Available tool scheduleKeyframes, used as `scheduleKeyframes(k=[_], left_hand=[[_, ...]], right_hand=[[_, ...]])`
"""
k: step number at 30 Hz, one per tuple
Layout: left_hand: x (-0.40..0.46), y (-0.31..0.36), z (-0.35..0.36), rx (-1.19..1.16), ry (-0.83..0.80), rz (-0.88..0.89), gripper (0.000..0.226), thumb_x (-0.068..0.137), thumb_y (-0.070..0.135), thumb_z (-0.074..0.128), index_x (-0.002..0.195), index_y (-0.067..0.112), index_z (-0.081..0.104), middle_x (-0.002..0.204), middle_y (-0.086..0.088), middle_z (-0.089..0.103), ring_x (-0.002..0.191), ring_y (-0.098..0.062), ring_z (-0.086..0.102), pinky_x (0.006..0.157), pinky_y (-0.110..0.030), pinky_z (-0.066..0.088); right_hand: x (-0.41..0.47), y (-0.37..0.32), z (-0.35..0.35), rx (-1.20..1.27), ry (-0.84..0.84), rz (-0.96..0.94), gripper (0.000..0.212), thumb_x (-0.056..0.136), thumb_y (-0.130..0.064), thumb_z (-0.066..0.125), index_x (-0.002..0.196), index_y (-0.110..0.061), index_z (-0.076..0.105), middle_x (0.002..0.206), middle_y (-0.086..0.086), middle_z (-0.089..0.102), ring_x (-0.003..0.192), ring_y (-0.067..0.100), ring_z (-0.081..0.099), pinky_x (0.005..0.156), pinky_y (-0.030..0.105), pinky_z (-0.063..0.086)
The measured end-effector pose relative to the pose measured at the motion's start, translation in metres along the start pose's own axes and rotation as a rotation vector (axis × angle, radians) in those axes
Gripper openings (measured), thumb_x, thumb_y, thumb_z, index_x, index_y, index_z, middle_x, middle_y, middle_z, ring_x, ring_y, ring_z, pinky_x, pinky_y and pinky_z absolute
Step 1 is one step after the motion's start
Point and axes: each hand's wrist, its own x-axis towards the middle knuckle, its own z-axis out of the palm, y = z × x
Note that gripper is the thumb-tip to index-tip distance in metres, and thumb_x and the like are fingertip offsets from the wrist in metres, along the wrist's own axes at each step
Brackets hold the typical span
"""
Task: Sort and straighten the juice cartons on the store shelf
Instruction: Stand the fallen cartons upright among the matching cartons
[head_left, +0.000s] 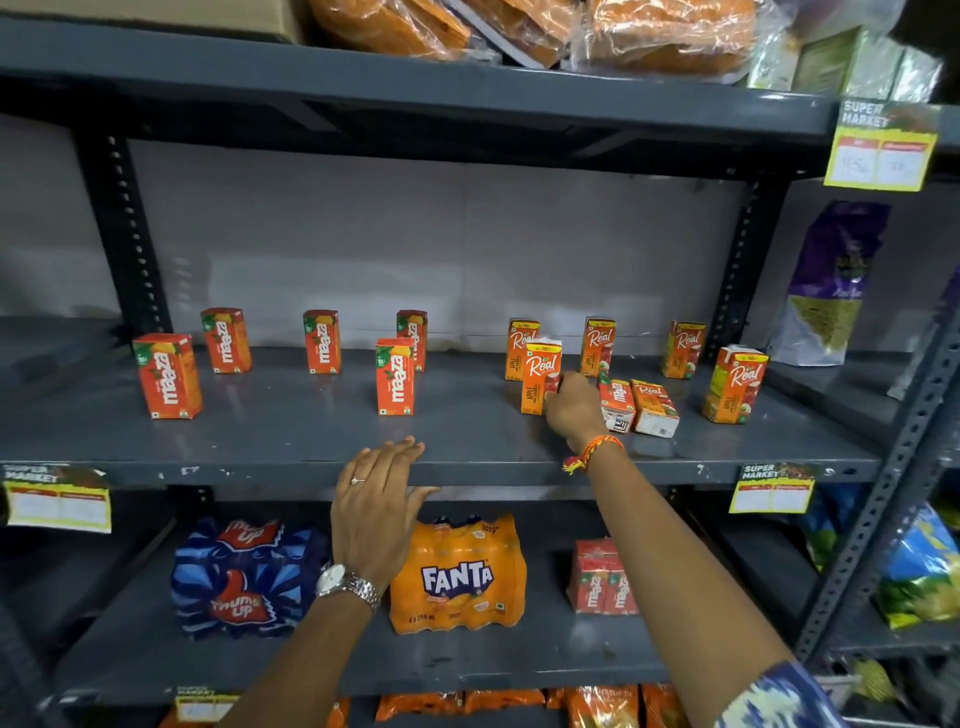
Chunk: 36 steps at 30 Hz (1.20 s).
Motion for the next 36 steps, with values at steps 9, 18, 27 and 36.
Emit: scheduleKeyframes(k=[9,18,27,36], left_hand=[[0.0,-0.002,0.004,0.002,0.019,-0.007,0.052,0.086,0.049,0.055,0.127,0.017,0.061,0.128,-0.002,0.066,0.119,-0.021,0.06,0.111,-0.035,0.032],[0.0,0.002,0.001,-0.003,0.029,-0.019,0.056,0.091,0.056,0.044,0.126,0.016,0.062,0.127,-0.003,0.067,0.118,-0.021,0.06,0.111,-0.037,0.032],[-0.002,0.003,0.001,-0.003,0.027,-0.029,0.065,0.093,0.062,0.033,0.126,0.014,0.061,0.127,-0.006,0.067,0.118,-0.025,0.061,0.111,-0.043,0.036],[-0.001,0.008,0.001,0.001,0.045,-0.027,0.062,0.093,0.06,0.038,0.126,0.012,0.061,0.126,-0.008,0.067,0.117,-0.028,0.061,0.111,-0.044,0.035]], right_hand=[[-0.014,0.002,-0.009,-0.141,-0.017,-0.113,0.036,0.097,-0.014,0.054,0.13,-0.002,0.049,0.129,0.019,0.061,0.119,0.035,0.06,0.095,0.039,0.05],[-0.049,0.062,-0.07,0.019,0.541,-0.107,0.016,0.088,-0.016,0.065,0.09,-0.007,0.077,0.089,0.015,0.076,0.086,0.034,0.07,0.083,0.039,0.057],[-0.004,0.098,-0.092,-0.17,0.39,0.064,0.062,0.083,-0.056,0.055,0.085,0.005,0.068,0.099,0.028,0.068,0.097,0.043,0.061,0.083,0.043,0.05],[0.008,0.067,-0.085,-0.298,0.11,0.158,0.047,0.089,-0.041,0.054,0.12,-0.007,0.061,0.13,0.019,0.059,0.12,0.038,0.051,0.1,0.045,0.044]])
